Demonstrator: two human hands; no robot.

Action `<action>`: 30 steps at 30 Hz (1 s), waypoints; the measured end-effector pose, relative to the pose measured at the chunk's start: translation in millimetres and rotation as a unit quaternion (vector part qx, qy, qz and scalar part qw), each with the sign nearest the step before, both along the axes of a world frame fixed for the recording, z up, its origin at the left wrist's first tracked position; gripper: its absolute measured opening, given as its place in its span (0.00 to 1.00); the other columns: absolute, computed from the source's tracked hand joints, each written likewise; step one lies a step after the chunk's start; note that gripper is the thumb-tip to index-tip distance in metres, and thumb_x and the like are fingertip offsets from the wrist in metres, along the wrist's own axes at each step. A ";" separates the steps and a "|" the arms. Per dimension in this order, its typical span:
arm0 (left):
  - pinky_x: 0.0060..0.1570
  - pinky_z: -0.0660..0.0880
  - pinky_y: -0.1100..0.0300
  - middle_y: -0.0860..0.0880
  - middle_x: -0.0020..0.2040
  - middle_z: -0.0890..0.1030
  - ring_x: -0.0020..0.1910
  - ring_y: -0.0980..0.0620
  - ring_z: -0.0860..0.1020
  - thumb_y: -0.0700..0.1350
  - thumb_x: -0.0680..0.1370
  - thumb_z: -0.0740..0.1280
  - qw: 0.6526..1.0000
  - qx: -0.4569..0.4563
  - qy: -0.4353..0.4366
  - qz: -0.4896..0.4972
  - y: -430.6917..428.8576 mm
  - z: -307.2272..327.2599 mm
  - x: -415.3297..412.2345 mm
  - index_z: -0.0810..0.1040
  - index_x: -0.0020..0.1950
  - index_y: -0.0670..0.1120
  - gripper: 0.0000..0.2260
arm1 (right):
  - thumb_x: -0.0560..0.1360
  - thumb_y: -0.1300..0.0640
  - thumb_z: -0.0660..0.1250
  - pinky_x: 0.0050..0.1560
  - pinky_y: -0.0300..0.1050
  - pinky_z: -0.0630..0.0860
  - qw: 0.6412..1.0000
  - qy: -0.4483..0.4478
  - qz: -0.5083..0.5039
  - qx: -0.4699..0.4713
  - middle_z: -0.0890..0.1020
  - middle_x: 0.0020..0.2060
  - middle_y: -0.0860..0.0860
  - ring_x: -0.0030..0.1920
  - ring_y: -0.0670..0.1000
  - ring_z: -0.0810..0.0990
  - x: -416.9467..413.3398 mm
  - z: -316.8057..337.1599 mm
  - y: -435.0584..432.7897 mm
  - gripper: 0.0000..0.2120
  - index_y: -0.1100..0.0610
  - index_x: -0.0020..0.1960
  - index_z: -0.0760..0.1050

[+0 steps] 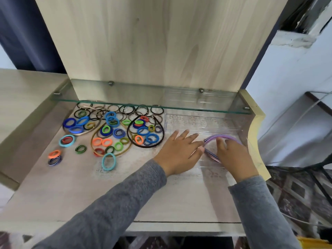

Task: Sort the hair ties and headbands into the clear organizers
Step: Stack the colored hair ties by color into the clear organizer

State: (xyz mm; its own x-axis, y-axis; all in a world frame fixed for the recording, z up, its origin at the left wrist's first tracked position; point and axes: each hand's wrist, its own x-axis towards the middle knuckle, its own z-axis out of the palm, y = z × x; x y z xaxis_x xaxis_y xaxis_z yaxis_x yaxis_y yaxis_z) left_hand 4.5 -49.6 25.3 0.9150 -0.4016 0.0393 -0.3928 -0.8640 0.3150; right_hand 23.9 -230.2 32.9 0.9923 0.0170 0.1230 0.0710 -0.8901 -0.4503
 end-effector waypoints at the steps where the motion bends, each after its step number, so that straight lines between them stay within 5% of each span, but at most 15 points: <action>1: 0.77 0.45 0.49 0.53 0.80 0.60 0.80 0.50 0.53 0.57 0.85 0.46 0.999 -0.029 -0.023 0.026 5.2 -1.8 -4.4 0.65 0.77 0.55 0.23 | 0.80 0.56 0.61 0.41 0.45 0.72 0.998 -0.025 -0.019 0.056 0.79 0.41 0.60 0.42 0.62 0.79 -0.7 0.1 5.0 0.11 0.64 0.53 0.75; 5: 0.75 0.57 0.49 0.52 0.73 0.71 0.75 0.50 0.65 0.55 0.82 0.50 0.975 -0.127 -0.145 0.110 31.3 -13.1 -23.5 0.76 0.68 0.53 0.21 | 0.79 0.57 0.61 0.50 0.43 0.69 0.988 -0.108 -0.020 0.108 0.81 0.50 0.57 0.52 0.56 0.77 -8.0 -5.5 38.6 0.11 0.62 0.56 0.77; 12: 0.60 0.68 0.52 0.50 0.60 0.79 0.61 0.49 0.76 0.44 0.76 0.65 0.928 -0.086 -0.309 0.191 94.0 -26.1 -52.1 0.81 0.57 0.49 0.12 | 0.74 0.67 0.66 0.50 0.39 0.73 0.941 -0.258 0.106 0.193 0.77 0.46 0.50 0.48 0.49 0.76 -34.9 -10.2 112.0 0.08 0.61 0.51 0.75; 15: 0.59 0.69 0.52 0.50 0.59 0.79 0.60 0.49 0.77 0.44 0.75 0.66 0.921 -0.070 -0.320 0.212 117.4 -27.9 -62.4 0.81 0.57 0.48 0.12 | 0.74 0.69 0.65 0.51 0.33 0.71 0.927 -0.281 0.155 0.194 0.77 0.46 0.52 0.48 0.48 0.75 -45.1 -12.1 140.8 0.08 0.61 0.51 0.75; 25: 0.59 0.72 0.52 0.48 0.60 0.80 0.61 0.48 0.77 0.43 0.75 0.63 0.918 -0.067 -0.299 0.250 166.3 -36.4 -80.8 0.81 0.58 0.46 0.13 | 0.76 0.63 0.63 0.51 0.48 0.76 0.923 -0.260 0.242 0.147 0.78 0.49 0.53 0.50 0.52 0.76 -55.8 -28.9 196.5 0.08 0.61 0.54 0.77; 30: 0.58 0.70 0.51 0.50 0.62 0.79 0.62 0.49 0.76 0.48 0.75 0.60 0.904 -0.024 -0.250 0.346 189.8 -36.1 -91.6 0.79 0.59 0.48 0.16 | 0.76 0.60 0.64 0.55 0.50 0.74 0.928 -0.255 0.254 0.100 0.80 0.52 0.51 0.53 0.52 0.76 -53.4 -37.2 208.4 0.09 0.58 0.54 0.80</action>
State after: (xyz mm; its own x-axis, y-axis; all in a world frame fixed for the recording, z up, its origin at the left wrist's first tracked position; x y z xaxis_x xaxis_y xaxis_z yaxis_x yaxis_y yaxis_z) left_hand -87.1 140.2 -10.7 0.8098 0.2728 0.5194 0.1330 -0.9476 0.2904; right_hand -29.4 -21.8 -4.3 0.6744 0.3935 0.6248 0.7079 -0.5851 -0.3956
